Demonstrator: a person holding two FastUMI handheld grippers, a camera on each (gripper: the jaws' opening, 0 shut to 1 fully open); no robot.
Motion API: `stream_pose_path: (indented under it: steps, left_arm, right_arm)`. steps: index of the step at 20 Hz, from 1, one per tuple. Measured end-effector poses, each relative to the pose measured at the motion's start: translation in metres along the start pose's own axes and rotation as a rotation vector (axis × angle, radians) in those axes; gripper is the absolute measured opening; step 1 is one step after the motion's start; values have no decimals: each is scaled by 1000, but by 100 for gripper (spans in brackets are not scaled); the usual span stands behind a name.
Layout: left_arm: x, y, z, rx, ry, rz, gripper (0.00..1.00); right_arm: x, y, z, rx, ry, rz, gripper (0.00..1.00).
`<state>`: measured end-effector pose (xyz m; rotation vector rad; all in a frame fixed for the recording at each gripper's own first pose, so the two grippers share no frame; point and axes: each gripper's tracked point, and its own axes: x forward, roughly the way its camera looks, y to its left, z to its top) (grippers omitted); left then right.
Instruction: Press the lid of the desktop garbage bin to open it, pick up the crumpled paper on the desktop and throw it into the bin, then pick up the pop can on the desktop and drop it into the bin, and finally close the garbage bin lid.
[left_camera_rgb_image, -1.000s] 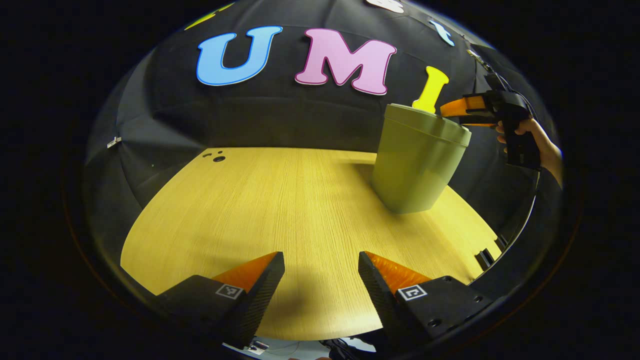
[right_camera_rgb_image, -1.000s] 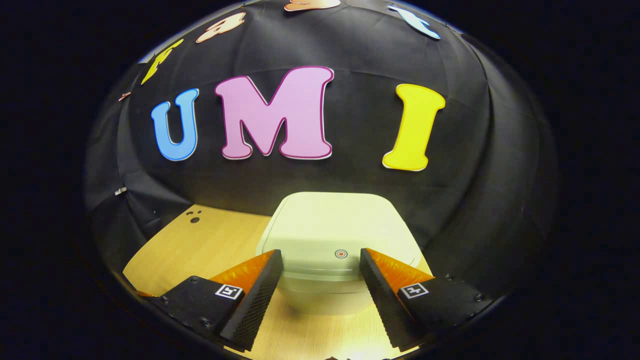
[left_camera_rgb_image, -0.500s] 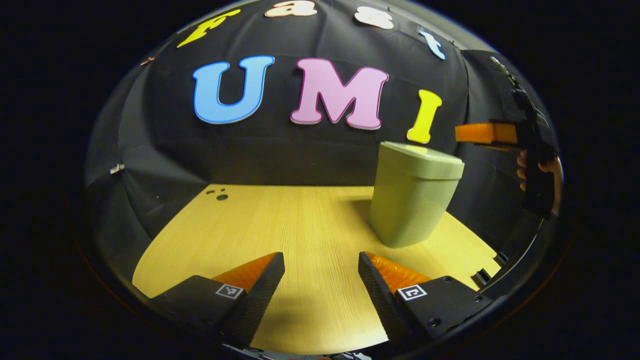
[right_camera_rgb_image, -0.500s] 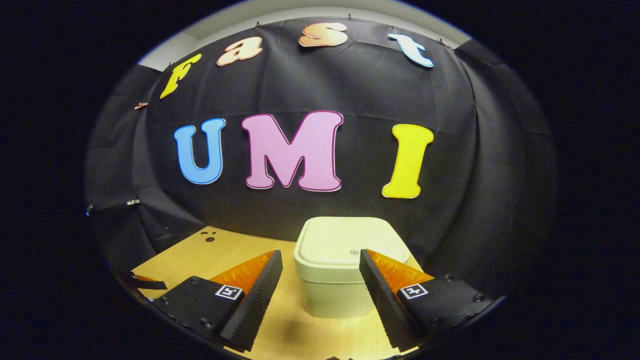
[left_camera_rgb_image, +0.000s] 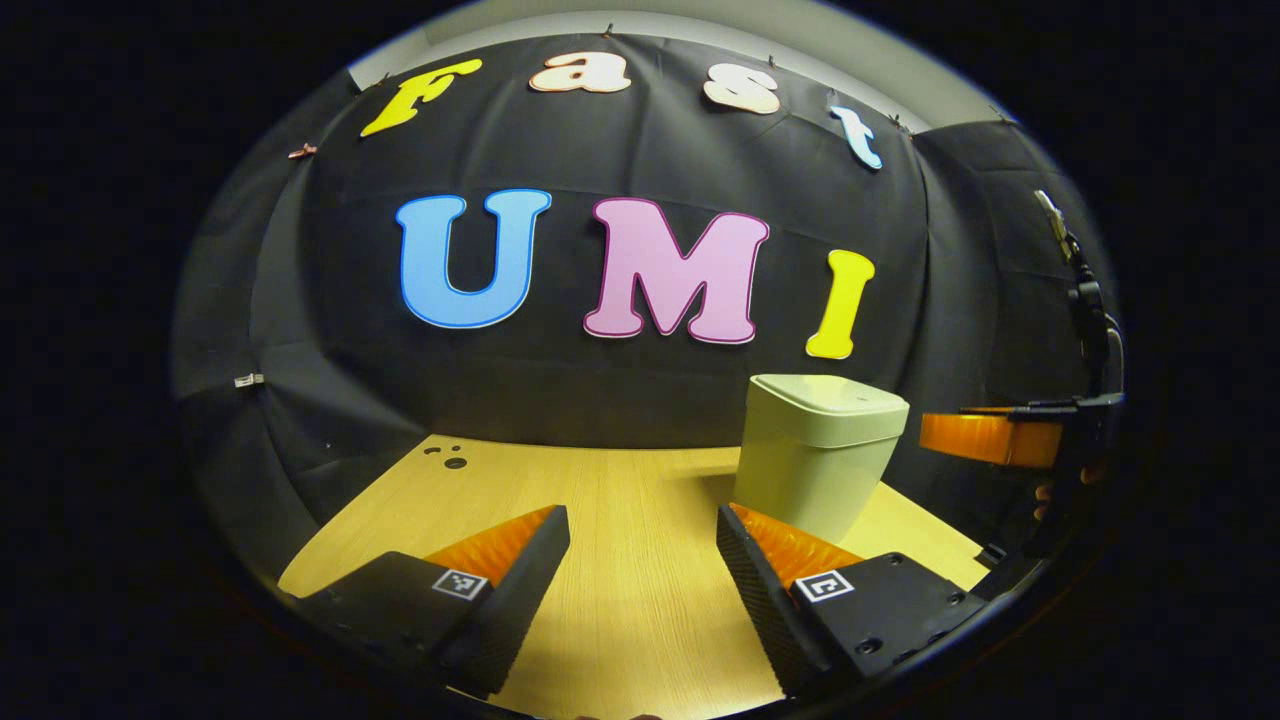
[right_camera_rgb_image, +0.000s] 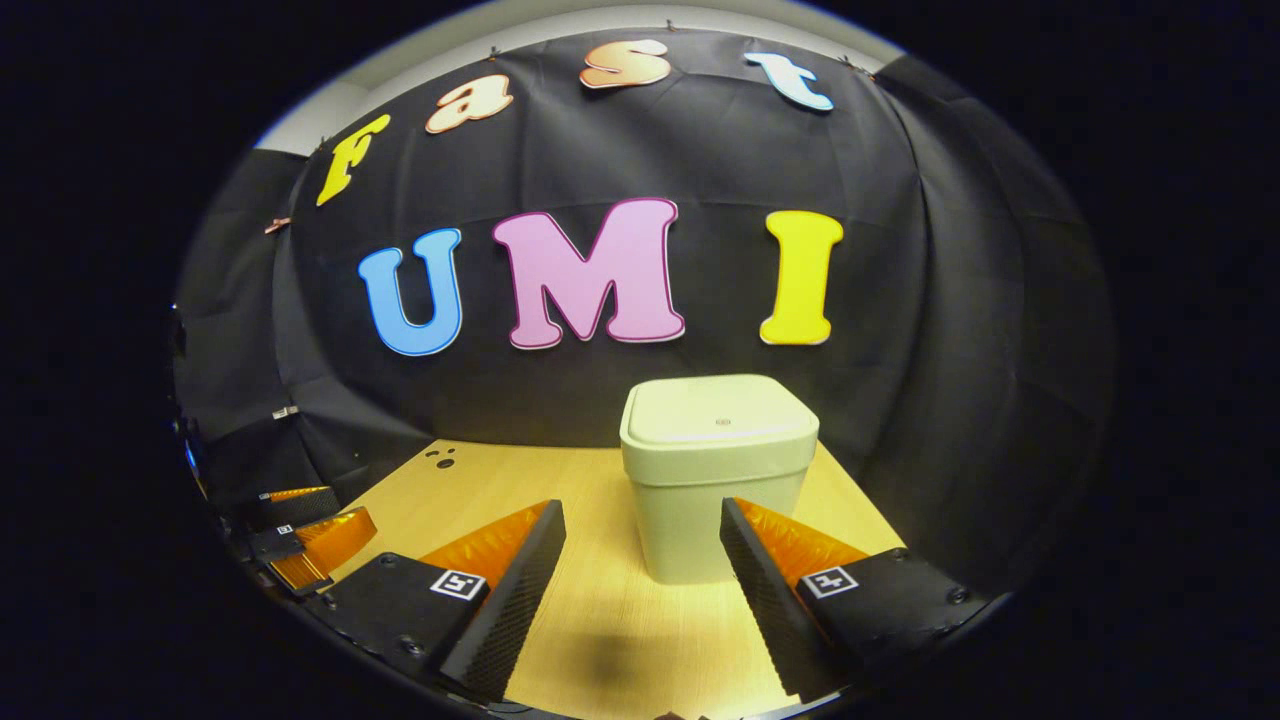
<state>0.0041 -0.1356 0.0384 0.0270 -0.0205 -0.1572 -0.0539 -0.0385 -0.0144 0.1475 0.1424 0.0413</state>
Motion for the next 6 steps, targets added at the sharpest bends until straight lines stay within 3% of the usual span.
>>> stream_pose_path:
  steps: [6]
  left_arm:
    - [-13,-2,-26,13,44,14,96]
  right_arm:
    - [-14,-17,-42,-48,72,-54,99]
